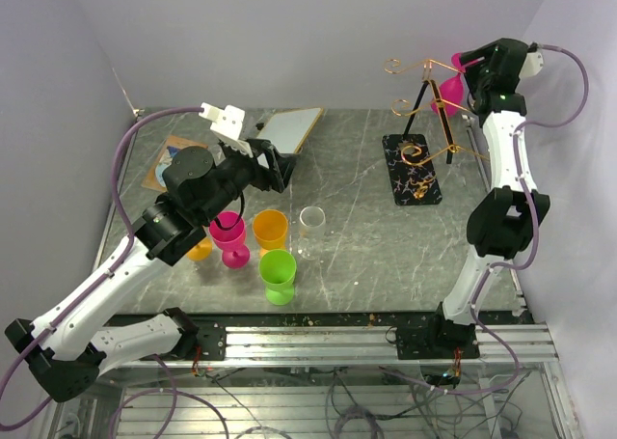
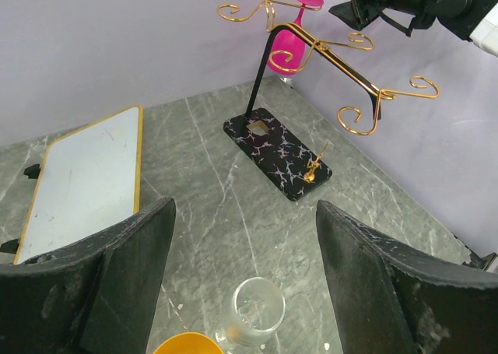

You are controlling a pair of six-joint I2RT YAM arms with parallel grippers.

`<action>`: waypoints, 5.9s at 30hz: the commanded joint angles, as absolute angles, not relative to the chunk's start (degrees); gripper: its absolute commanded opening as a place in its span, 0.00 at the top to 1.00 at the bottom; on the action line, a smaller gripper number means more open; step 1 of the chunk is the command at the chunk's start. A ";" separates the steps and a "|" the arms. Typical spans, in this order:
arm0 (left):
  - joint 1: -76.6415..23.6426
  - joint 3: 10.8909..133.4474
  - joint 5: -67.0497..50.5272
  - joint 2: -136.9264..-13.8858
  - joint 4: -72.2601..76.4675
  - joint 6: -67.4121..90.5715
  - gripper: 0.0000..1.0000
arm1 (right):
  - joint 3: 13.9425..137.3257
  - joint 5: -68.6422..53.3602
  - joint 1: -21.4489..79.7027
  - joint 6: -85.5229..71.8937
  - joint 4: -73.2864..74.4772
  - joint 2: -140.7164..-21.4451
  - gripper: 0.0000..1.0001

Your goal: Take the wine glass off the wine glass rack

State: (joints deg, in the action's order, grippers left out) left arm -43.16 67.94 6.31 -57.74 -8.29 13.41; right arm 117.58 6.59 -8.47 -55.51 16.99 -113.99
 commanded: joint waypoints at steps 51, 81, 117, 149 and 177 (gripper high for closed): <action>-43.34 67.72 7.74 -58.62 -5.49 12.11 0.16 | 126.47 4.09 -12.66 -56.30 13.32 -122.78 0.58; -43.71 67.75 7.47 -58.88 -5.52 12.15 0.15 | 126.41 6.21 -13.45 -55.56 13.99 -122.61 0.57; -43.82 67.76 7.30 -58.98 -5.51 12.30 0.15 | 132.08 4.22 -13.54 -55.97 12.68 -128.31 0.64; -43.97 67.94 7.42 -59.00 -5.80 12.20 0.15 | 133.96 0.74 -13.05 -58.17 12.61 -130.45 0.75; -44.16 68.03 7.19 -59.06 -5.84 12.26 0.15 | 134.41 4.33 -12.57 -59.59 10.50 -128.98 1.00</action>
